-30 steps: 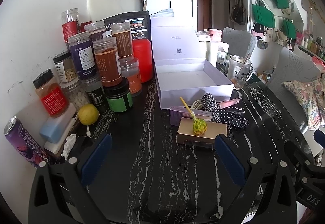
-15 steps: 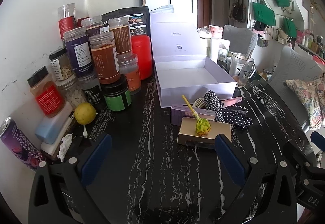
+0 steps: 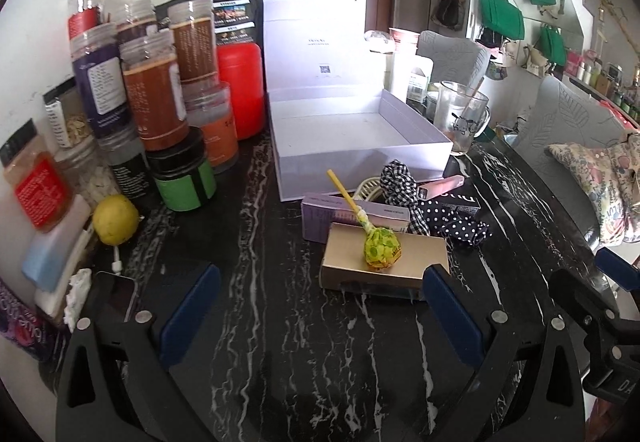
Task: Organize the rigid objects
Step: 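Move the left gripper to the yellow-green lollipop and grasp it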
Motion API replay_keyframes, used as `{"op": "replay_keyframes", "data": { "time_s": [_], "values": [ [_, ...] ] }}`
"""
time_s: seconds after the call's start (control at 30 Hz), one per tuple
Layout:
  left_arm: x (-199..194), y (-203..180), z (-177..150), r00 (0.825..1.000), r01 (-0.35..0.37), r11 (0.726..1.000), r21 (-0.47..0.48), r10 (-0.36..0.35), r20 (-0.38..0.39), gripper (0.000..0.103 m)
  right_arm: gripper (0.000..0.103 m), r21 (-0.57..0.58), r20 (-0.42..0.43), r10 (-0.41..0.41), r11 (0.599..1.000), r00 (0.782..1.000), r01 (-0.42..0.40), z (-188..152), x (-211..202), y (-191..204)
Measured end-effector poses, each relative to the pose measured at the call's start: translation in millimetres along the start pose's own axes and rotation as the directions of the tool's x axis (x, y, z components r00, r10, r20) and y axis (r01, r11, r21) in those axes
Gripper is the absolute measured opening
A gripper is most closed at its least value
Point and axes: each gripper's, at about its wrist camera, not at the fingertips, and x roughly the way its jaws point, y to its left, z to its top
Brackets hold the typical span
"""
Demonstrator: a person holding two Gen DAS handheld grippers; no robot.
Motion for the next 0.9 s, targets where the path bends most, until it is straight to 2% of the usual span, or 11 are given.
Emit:
{"op": "replay_keyframes", "data": {
  "time_s": [0.07, 0.17, 0.3, 0.43, 0.5, 0.63, 0.7, 0.77, 0.8, 0.9],
  "values": [
    [6, -1, 0, 1.000, 0.022, 1.000, -0.003, -0.022, -0.007, 0.102, 0.103, 0.011, -0.008, 0.004, 1.000, 1.000, -0.004, 0, 5, -3],
    [11, -3, 2, 1.000, 0.011, 1.000, -0.016, -0.010, 0.009, 0.091, 0.103, 0.022, -0.024, 0.020, 1.000, 1.000, -0.019, 1, 14, -7],
    [19, -5, 4, 0.999, 0.039, 0.999, -0.013, -0.039, 0.000, 0.088, 0.103, 0.051, -0.046, 0.066, 0.997, 0.997, -0.063, 2, 26, -14],
    [29, -10, 6, 0.997, 0.076, 0.997, -0.008, -0.076, -0.016, 0.072, 0.103, 0.075, -0.058, 0.086, 0.994, 0.995, -0.081, 4, 35, -18],
    [36, -12, 7, 0.995, 0.086, 0.996, -0.002, -0.086, -0.040, 0.060, 0.103, 0.081, -0.062, 0.097, 0.992, 0.993, -0.092, 4, 40, -20],
    [44, -13, 6, 0.992, 0.116, 0.993, -0.009, -0.116, -0.055, 0.057, 0.103, 0.086, -0.086, 0.101, 0.992, 0.991, -0.094, 3, 51, -22],
    [48, -15, 4, 0.993, 0.106, 0.994, 0.002, -0.106, -0.056, 0.039, 0.103, 0.092, -0.098, 0.099, 0.992, 0.990, -0.090, 4, 56, -23],
    [49, -15, 4, 0.995, 0.091, 0.996, 0.011, -0.090, -0.038, 0.029, 0.103, 0.099, -0.109, 0.096, 0.991, 0.989, -0.086, 4, 60, -24],
    [49, -15, 4, 0.994, 0.100, 0.995, 0.010, -0.100, -0.033, 0.026, 0.103, 0.102, -0.113, 0.099, 0.991, 0.989, -0.087, 4, 62, -24],
    [50, -11, 5, 0.990, 0.134, 0.991, -0.004, -0.134, -0.039, 0.026, 0.103, 0.108, -0.124, 0.104, 0.990, 0.987, -0.090, 4, 66, -24]
  ]
}}
